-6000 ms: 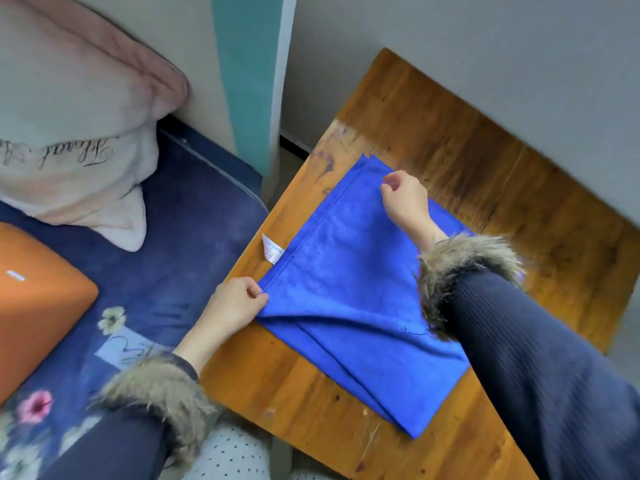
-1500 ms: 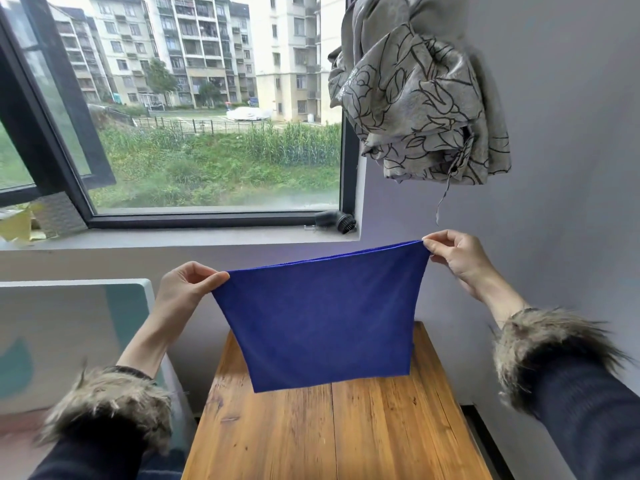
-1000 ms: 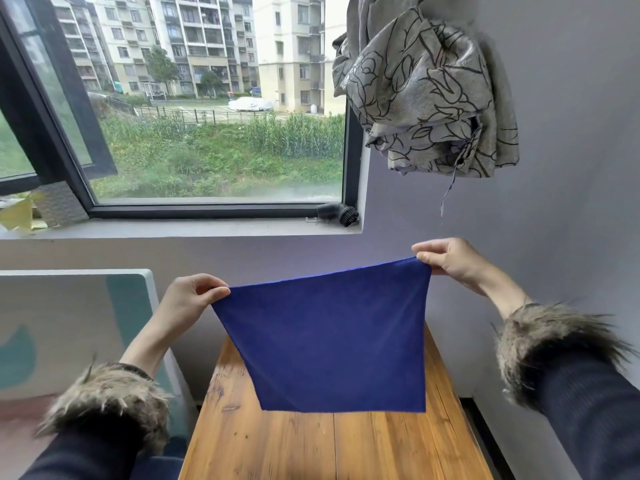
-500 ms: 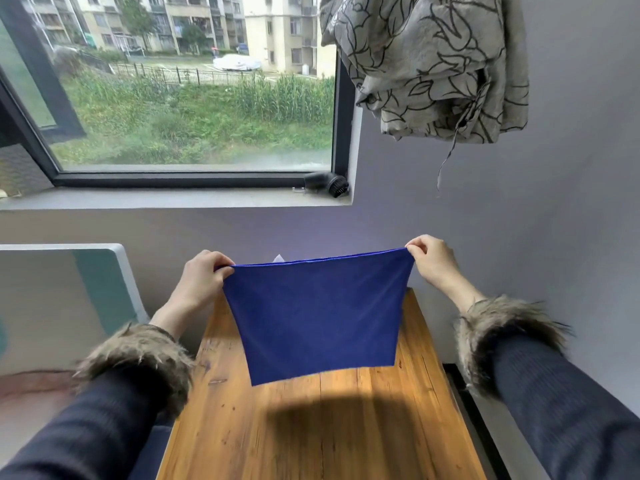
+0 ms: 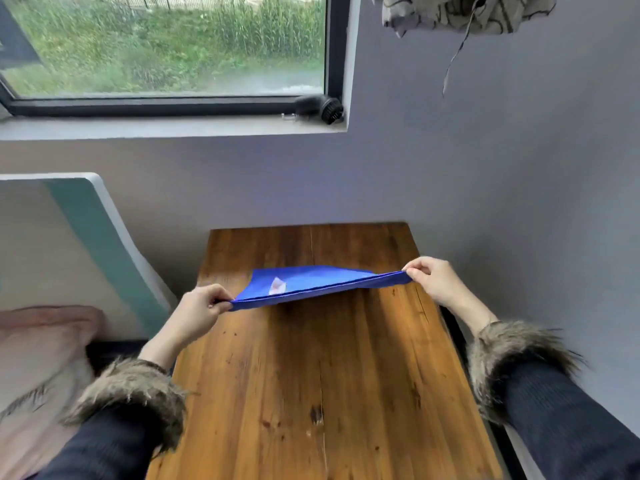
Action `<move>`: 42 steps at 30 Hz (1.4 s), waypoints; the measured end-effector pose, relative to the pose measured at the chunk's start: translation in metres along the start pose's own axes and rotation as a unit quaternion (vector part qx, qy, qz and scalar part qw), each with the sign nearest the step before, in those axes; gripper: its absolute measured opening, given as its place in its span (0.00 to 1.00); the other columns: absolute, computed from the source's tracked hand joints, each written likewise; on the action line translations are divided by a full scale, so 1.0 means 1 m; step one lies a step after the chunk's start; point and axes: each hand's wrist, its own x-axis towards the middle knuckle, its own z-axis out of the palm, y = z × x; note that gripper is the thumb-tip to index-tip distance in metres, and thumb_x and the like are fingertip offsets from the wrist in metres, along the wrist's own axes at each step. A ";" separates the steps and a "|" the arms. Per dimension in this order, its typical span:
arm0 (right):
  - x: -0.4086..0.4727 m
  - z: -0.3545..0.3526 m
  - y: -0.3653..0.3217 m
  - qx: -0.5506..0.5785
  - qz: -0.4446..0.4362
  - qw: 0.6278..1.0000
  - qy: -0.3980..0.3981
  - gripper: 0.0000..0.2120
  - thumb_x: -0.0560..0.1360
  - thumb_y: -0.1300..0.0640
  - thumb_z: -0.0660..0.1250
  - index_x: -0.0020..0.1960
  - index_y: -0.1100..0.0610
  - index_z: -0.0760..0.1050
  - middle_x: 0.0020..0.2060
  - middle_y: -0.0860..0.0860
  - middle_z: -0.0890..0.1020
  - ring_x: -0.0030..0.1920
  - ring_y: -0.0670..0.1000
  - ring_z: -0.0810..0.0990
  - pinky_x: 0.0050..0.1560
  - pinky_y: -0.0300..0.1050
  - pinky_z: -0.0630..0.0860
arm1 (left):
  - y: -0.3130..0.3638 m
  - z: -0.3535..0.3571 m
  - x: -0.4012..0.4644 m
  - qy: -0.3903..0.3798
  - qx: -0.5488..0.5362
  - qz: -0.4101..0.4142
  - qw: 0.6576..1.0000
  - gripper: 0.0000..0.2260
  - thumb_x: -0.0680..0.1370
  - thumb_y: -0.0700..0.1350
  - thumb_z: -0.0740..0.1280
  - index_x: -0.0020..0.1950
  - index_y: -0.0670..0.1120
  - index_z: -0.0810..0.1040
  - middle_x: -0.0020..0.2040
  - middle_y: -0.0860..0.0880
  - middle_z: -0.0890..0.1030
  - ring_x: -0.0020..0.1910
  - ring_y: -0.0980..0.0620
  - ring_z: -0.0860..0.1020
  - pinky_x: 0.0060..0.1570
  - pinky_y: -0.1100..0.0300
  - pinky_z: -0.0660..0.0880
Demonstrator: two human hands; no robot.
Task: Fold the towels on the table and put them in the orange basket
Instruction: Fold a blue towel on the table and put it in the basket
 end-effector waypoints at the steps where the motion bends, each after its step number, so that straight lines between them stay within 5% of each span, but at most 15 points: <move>1: -0.011 0.010 0.017 -0.008 0.025 0.999 -0.021 0.06 0.76 0.67 0.63 0.48 0.66 0.79 0.42 0.55 0.80 0.44 0.51 0.76 0.49 0.42 0.70 | -0.010 0.016 -0.010 -0.041 0.012 -0.021 0.999 0.05 0.74 0.36 0.69 0.41 0.46 0.80 0.41 0.47 0.81 0.40 0.50 0.75 0.36 0.63 0.63; 6: -0.058 0.048 0.090 -0.049 0.144 0.982 -0.115 0.06 0.75 0.67 0.62 0.45 0.63 0.78 0.41 0.56 0.79 0.44 0.53 0.76 0.49 0.46 0.72 | -0.043 0.075 -0.054 -0.212 0.076 -0.102 0.969 0.08 0.75 0.39 0.67 0.37 0.49 0.73 0.38 0.51 0.77 0.38 0.54 0.73 0.31 0.65 0.64; 10: -0.072 0.060 0.118 -0.045 0.204 0.968 -0.142 0.06 0.75 0.67 0.62 0.42 0.62 0.77 0.39 0.57 0.79 0.40 0.54 0.76 0.40 0.44 0.74 | -0.054 0.086 -0.062 -0.266 0.060 -0.135 0.952 0.08 0.74 0.39 0.67 0.36 0.49 0.76 0.35 0.53 0.78 0.36 0.55 0.74 0.31 0.68 0.66; 22: -0.011 0.077 0.126 -0.052 0.166 0.983 -0.064 0.07 0.76 0.62 0.62 0.43 0.56 0.77 0.42 0.52 0.80 0.48 0.56 0.79 0.54 0.56 0.77 | -0.055 0.091 0.014 -0.131 -0.014 -0.106 0.986 0.05 0.75 0.42 0.69 0.40 0.50 0.79 0.38 0.55 0.79 0.39 0.61 0.75 0.35 0.67 0.67; 29: 0.039 0.101 0.149 -0.048 0.165 0.983 -0.065 0.06 0.75 0.63 0.62 0.45 0.56 0.77 0.43 0.53 0.80 0.50 0.57 0.79 0.56 0.59 0.75 | -0.073 0.126 0.068 -0.129 0.008 -0.110 0.986 0.04 0.76 0.40 0.66 0.46 0.45 0.81 0.43 0.49 0.80 0.45 0.51 0.76 0.45 0.61 0.66; 35: 0.061 0.124 0.176 -0.028 0.179 0.982 -0.053 0.06 0.77 0.62 0.62 0.46 0.59 0.78 0.43 0.52 0.80 0.44 0.50 0.76 0.45 0.42 0.72 | -0.092 0.148 0.092 -0.133 0.012 -0.131 0.982 0.05 0.77 0.42 0.66 0.48 0.46 0.81 0.45 0.50 0.79 0.48 0.51 0.75 0.47 0.60 0.66; 42: 0.060 0.138 0.176 -0.040 0.153 0.987 0.003 0.08 0.78 0.63 0.58 0.50 0.62 0.76 0.45 0.51 0.77 0.47 0.49 0.74 0.49 0.40 0.68 | -0.099 0.156 0.094 -0.123 -0.019 -0.125 0.984 0.04 0.77 0.43 0.64 0.46 0.48 0.78 0.42 0.49 0.79 0.40 0.51 0.73 0.39 0.58 0.66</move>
